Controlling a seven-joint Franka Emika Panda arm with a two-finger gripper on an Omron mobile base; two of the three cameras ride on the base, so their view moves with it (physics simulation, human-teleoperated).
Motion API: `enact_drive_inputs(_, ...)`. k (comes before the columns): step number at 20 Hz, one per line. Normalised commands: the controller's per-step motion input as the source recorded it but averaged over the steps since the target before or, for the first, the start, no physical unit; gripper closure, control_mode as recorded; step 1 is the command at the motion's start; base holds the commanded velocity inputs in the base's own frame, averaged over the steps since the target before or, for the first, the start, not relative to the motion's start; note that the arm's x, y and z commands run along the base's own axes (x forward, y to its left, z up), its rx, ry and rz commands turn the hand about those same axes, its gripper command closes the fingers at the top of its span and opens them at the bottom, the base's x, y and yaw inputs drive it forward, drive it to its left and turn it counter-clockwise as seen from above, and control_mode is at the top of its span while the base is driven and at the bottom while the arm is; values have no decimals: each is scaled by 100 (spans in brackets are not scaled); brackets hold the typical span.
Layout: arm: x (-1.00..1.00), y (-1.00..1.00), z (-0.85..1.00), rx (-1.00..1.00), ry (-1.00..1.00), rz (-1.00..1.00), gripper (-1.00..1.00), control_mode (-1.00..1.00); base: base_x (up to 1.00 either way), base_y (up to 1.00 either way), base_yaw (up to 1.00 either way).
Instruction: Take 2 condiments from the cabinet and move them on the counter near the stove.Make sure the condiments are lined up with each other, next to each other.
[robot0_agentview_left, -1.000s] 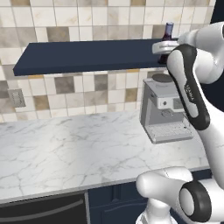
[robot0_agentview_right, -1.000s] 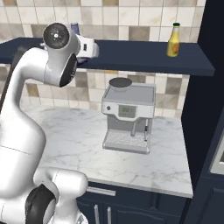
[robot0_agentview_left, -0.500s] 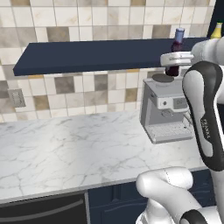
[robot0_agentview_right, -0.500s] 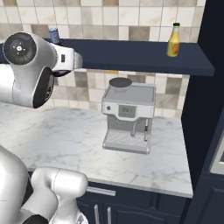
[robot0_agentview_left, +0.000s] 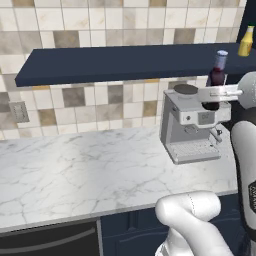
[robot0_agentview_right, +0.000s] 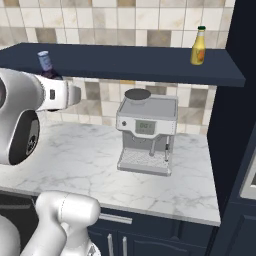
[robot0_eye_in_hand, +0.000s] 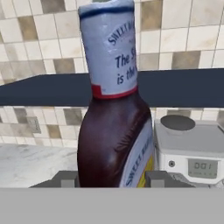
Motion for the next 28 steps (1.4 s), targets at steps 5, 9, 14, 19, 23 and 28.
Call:
enact_drive_inputs(5, -47, 0, -40, -2, 0, 0, 100, -100, 0, 0, 0)
enact_drive_inputs(9, -6, 0, -46, -5, 0, 0, 100, -100, 0, 0, 0)
enact_drive_inputs(14, 4, 0, -30, -3, 0, 0, 100, -100, 0, 0, 0)
enact_drive_inputs(19, 1, 0, -8, 0, 0, 0, 100, -100, 0, 0, 0)
enact_drive_inputs(23, 0, 0, -1, 0, 0, 0, 100, -100, 0, 0, 0)
enact_drive_inputs(28, 0, 0, 0, 0, 0, 0, 100, -100, 0, 0, 0)
